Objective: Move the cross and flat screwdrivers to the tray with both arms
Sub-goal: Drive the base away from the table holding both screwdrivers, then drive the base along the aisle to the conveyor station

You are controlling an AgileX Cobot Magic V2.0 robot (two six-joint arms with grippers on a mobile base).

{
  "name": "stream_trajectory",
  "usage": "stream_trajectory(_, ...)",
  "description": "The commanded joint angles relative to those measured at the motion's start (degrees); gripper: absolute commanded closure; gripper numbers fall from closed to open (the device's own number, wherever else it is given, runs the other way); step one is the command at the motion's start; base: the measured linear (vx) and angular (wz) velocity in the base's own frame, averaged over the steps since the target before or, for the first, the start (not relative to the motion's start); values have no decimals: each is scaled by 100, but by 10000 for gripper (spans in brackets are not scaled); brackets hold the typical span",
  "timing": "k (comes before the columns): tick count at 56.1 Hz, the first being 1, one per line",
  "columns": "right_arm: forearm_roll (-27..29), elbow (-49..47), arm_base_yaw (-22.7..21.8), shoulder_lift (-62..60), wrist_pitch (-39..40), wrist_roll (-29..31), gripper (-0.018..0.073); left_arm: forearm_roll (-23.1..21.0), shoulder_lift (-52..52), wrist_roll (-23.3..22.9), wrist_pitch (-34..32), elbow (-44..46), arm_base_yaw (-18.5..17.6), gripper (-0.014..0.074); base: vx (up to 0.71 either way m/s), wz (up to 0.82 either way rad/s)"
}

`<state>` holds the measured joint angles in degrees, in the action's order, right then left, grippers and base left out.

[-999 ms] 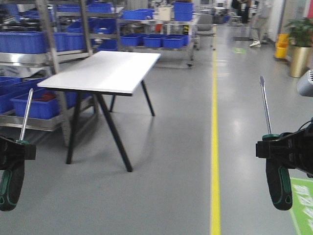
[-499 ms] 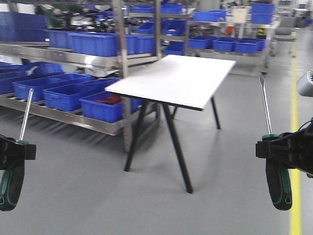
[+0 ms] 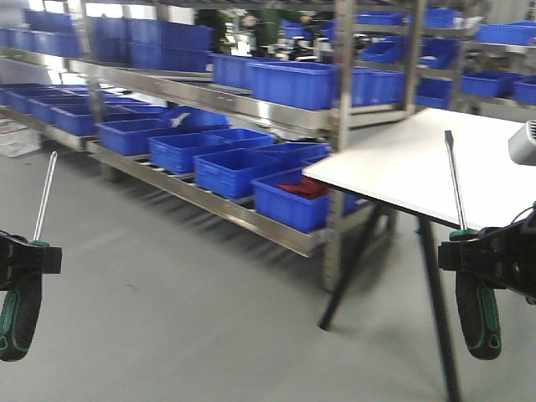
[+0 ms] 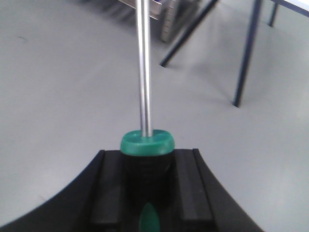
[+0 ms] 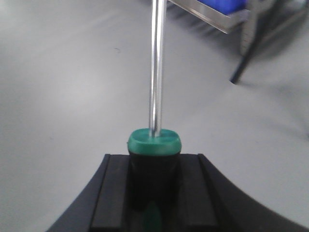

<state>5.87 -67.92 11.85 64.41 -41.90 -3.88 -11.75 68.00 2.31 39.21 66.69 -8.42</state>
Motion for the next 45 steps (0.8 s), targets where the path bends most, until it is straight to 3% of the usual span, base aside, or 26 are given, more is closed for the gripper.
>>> stream_trajectory(1,31,-155,-7,-131,486,74,568,-89,-172,-56,-454,197,-29,597,49,60)
stream_trajectory(45,31,-155,-7,-131,504,74,568,-89,-172,-56,-454,197,-29,597,51,63)
